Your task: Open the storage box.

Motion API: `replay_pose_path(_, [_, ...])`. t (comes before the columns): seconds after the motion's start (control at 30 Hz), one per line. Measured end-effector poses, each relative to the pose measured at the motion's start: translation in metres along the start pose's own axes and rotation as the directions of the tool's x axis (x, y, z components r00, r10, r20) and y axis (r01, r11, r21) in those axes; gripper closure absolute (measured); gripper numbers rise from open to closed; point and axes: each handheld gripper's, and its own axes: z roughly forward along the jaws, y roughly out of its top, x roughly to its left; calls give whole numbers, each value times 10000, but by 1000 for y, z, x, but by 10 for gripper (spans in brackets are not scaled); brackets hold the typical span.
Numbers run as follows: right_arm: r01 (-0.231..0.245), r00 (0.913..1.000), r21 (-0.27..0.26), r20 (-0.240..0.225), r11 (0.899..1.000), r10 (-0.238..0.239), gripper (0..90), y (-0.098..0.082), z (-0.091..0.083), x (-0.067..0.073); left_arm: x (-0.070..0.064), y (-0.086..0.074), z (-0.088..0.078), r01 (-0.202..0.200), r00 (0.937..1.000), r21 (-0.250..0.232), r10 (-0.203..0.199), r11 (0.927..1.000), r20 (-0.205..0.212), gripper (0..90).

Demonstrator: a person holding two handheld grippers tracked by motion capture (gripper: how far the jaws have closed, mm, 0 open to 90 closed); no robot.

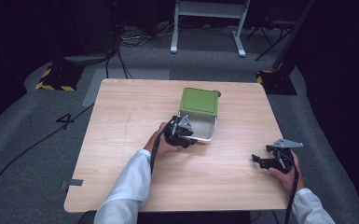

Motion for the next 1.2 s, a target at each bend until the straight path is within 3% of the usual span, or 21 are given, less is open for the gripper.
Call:
replay_pose_path(0.63, [8, 10000, -6, -1, 10000, -8, 152, 0, 0, 0, -18, -16, -9, -323, 9992, 1, 323, 9995, 214, 592])
replay_pose_path(1.2, [1, 10000, -2, -6, 10000, -1, 152, 0, 0, 0, -32, -20, -11, -247, 9989, -41, 249, 9997, 397, 594])
